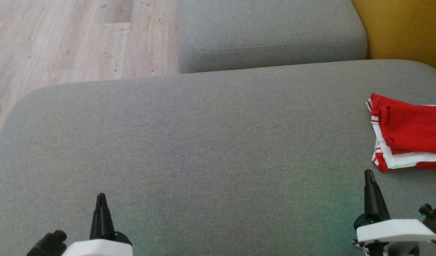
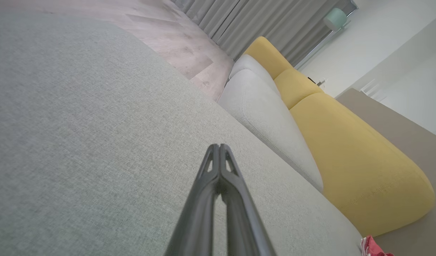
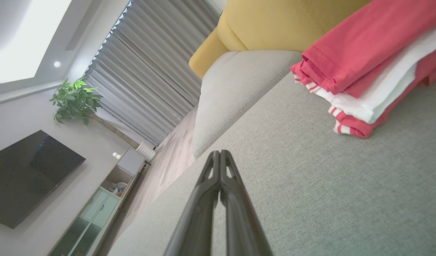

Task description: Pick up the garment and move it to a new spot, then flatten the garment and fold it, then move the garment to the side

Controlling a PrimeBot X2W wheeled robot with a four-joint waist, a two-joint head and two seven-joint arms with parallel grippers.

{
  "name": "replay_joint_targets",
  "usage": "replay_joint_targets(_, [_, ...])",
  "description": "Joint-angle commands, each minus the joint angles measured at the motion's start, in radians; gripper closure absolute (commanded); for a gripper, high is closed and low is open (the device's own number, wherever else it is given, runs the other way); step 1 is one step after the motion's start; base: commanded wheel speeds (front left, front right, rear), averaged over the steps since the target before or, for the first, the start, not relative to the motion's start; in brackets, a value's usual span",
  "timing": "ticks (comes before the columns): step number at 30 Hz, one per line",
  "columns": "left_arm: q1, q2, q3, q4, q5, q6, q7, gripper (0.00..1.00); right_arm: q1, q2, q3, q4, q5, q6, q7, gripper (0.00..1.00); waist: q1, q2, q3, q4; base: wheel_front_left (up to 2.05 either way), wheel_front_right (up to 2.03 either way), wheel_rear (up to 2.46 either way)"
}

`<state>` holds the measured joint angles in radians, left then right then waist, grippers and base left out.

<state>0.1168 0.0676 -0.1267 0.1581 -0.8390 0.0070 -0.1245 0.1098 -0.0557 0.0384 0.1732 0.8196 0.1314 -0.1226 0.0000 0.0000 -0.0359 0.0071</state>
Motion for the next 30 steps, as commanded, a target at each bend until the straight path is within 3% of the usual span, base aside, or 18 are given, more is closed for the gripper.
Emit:
replay_joint_targets(1, [-0.055,0.013,0.028,-0.023,-0.028,-0.012,0.004,1.0,-0.056,-0.019,0.001,-0.027,0.032,0.0,0.005,1.0,0.0,0.0,0.001,0.0,0.0,0.0,0.0])
replay_joint_targets(30, [-0.127,0.016,0.098,0.023,-0.369,-0.067,0.088,1.0,-0.124,-0.023,-0.045,0.014,0.378,-0.001,0.089,1.0,0.0,0.0,0.017,-0.003,0.0,0.0,0.0])
